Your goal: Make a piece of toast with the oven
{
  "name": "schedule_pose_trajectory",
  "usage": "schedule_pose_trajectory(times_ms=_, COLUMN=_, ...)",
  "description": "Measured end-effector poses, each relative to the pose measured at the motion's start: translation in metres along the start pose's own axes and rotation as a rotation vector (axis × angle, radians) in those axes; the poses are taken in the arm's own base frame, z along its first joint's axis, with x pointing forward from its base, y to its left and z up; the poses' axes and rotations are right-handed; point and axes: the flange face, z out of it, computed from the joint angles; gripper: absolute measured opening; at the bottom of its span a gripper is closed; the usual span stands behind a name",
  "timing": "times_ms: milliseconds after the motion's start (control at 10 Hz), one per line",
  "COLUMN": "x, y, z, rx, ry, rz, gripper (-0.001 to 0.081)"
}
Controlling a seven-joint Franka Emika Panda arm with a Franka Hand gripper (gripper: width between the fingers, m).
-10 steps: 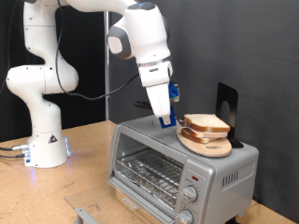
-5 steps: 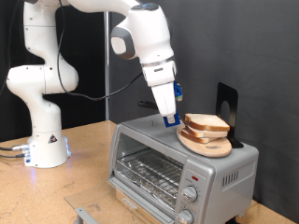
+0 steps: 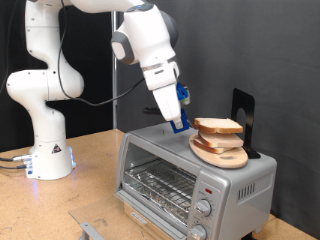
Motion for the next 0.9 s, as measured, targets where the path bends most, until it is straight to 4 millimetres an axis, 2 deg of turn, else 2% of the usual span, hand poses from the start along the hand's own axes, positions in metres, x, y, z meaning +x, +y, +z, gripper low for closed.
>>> schedule_pose_trajectory(times_ms=500, x=-0.03, y=0.019, z=-0.027, rx=0.03, ry=0.034, rz=0.05, gripper=0.0391)
schedule_pose_trajectory(times_ms=700, x=-0.031, y=0.021, z=-0.024, rx=0.036, ry=0.03, rz=0.054, gripper=0.0391)
schedule_pose_trajectory(times_ms=900, x=-0.04, y=0.041, z=-0.025, rx=0.058, ry=0.036, rz=0.061, gripper=0.0391)
